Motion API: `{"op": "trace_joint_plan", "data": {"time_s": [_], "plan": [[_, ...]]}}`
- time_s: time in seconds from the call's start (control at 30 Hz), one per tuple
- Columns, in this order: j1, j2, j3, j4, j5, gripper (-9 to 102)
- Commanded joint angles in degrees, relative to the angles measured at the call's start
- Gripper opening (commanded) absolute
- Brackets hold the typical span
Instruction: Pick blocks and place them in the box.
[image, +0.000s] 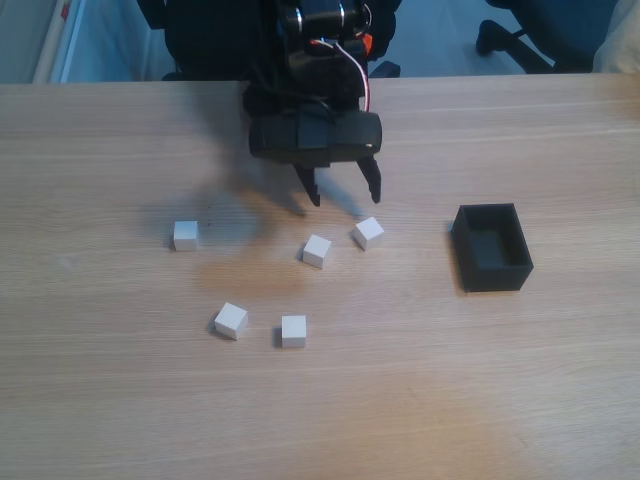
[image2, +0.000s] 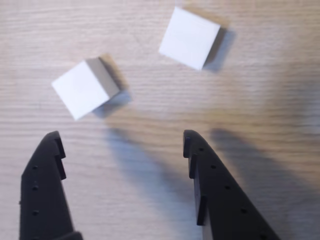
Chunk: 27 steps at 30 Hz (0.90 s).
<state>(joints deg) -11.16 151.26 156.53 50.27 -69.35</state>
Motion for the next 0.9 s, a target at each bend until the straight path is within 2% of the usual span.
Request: {"op": "trace_joint_plan", "data": {"time_s": [0.0,0.1,0.37,0.7,0.87], "plan": [[1.85,-5.98,-4.31,-4.83,-0.44,27],[3.52,-11.69,-6.86,-8.00,0.18,27],[6.15,-26.19,-16.61,-9.84,2.20,24],[9.84,-35.16,-16.88,-17.75,1.05,21],[10.90,-36.91,-16.08,-19.07,0.18,20]]}}
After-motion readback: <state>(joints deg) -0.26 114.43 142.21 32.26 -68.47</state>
